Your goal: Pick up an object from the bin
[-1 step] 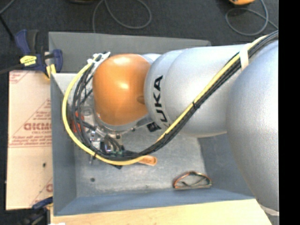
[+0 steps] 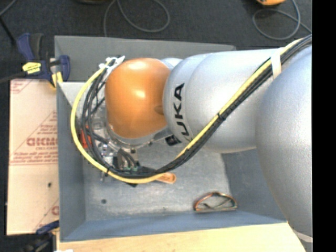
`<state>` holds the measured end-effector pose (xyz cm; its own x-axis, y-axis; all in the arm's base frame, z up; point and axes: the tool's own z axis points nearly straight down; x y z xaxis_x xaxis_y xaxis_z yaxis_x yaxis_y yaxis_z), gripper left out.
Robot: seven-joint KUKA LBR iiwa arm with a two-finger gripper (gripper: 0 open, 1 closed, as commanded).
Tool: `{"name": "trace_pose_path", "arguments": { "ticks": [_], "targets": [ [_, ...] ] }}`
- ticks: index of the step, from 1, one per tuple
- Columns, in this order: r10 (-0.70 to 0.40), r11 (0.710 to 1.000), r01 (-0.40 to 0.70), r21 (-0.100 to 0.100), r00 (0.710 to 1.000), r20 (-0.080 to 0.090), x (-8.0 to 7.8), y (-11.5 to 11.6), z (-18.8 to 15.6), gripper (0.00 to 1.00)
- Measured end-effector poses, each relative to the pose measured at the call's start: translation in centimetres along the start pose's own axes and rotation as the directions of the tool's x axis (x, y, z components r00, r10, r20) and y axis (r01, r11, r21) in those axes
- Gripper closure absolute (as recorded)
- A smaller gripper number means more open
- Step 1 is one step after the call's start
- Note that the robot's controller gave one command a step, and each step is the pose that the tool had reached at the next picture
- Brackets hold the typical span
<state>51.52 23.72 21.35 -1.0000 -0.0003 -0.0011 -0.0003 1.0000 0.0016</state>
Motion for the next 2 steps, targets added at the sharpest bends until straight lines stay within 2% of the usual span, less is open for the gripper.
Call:
{"name": "trace_pose_path", "arguments": {
  "ticks": [1, 2],
  "targets": [
    [-0.005, 1.000, 0.005, 0.003, 1.000, -0.007, 0.2, -0.3, -3.5, 0.00],
    [0.004, 1.000, -0.004, 0.000, 1.000, 0.000, 0.1, -0.5, -8.4, 0.00]
  ]
}}
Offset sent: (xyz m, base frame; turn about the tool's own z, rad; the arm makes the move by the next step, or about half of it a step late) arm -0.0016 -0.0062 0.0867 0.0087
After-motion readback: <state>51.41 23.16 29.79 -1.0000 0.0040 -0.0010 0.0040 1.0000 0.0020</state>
